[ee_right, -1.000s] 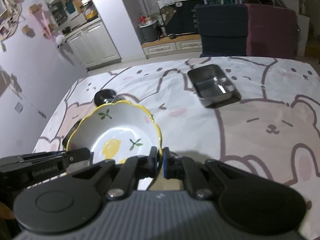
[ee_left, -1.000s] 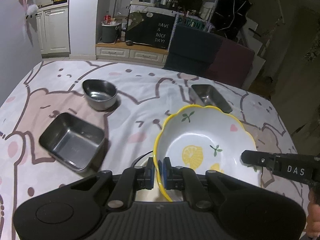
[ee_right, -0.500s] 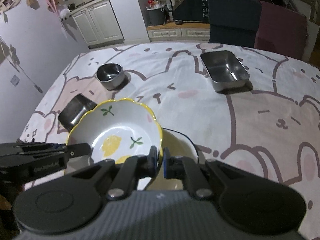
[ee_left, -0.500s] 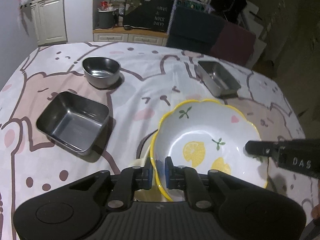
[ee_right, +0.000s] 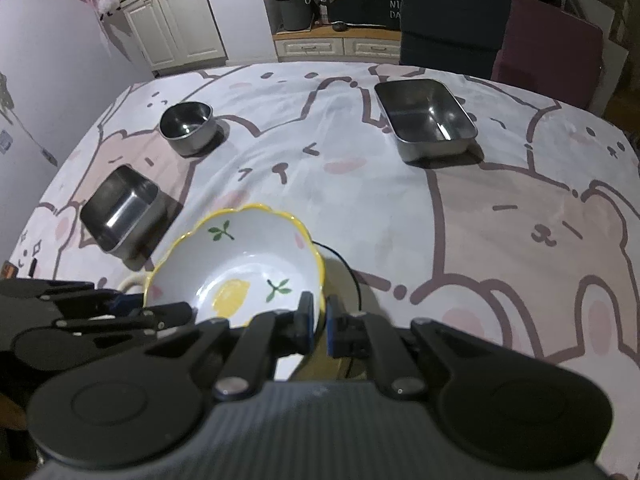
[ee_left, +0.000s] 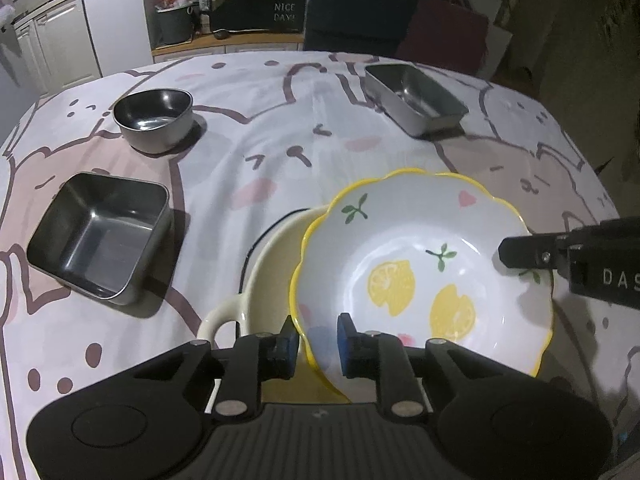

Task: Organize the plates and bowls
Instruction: 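Lower the floral bowl into the cream bowl with both tools, then open both tools to release the floral bowl inside the cream bowl, then move both tools to the steel square tray and close on its rim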

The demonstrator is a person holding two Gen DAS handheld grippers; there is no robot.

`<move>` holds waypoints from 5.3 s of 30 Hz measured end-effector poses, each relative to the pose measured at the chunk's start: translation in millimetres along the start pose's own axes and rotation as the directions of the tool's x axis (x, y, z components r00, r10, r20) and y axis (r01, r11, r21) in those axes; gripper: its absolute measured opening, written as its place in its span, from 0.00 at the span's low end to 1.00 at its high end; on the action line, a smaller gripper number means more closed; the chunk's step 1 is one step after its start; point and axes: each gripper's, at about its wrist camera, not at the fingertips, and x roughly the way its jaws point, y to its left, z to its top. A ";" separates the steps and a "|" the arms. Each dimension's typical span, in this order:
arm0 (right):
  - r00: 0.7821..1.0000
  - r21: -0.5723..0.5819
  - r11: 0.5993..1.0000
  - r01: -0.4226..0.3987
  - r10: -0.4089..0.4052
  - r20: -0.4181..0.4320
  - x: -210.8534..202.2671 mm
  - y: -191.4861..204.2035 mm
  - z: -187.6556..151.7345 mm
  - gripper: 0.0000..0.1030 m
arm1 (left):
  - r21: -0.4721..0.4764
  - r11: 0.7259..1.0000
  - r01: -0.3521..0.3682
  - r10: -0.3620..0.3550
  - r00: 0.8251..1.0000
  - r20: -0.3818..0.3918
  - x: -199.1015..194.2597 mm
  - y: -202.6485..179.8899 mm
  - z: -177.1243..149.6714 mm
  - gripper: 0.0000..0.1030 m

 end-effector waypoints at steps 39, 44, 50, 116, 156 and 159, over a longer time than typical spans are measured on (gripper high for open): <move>0.997 -0.056 0.998 0.027 -0.030 -0.067 25.1 7.2 0.5 0.07 | 0.061 0.998 -0.002 0.006 0.998 -0.063 13.5 2.3 0.0 0.24; 0.997 -0.048 0.999 0.022 -0.025 -0.078 28.0 6.3 0.4 0.07 | 0.036 0.999 0.012 -0.010 0.998 -0.060 9.2 8.2 2.1 0.24; 0.996 -0.052 0.998 0.025 -0.029 -0.086 32.7 8.3 0.5 0.06 | 0.007 0.999 0.036 -0.035 0.998 -0.058 4.4 15.3 2.7 0.24; 0.993 -0.007 0.998 -0.066 0.065 -0.101 23.8 -9.1 -3.5 0.62 | -0.042 0.998 0.038 -0.037 0.999 0.023 -32.5 29.6 6.2 0.74; 0.927 0.213 0.910 -0.356 0.373 -0.045 138.1 133.2 57.9 0.30 | -0.174 0.956 -0.234 0.254 0.962 0.099 16.9 204.2 35.8 0.34; 0.949 0.168 0.939 -0.300 0.312 -0.051 142.0 139.4 55.5 0.16 | -0.178 0.950 -0.257 0.276 0.957 0.089 17.7 208.0 34.6 0.17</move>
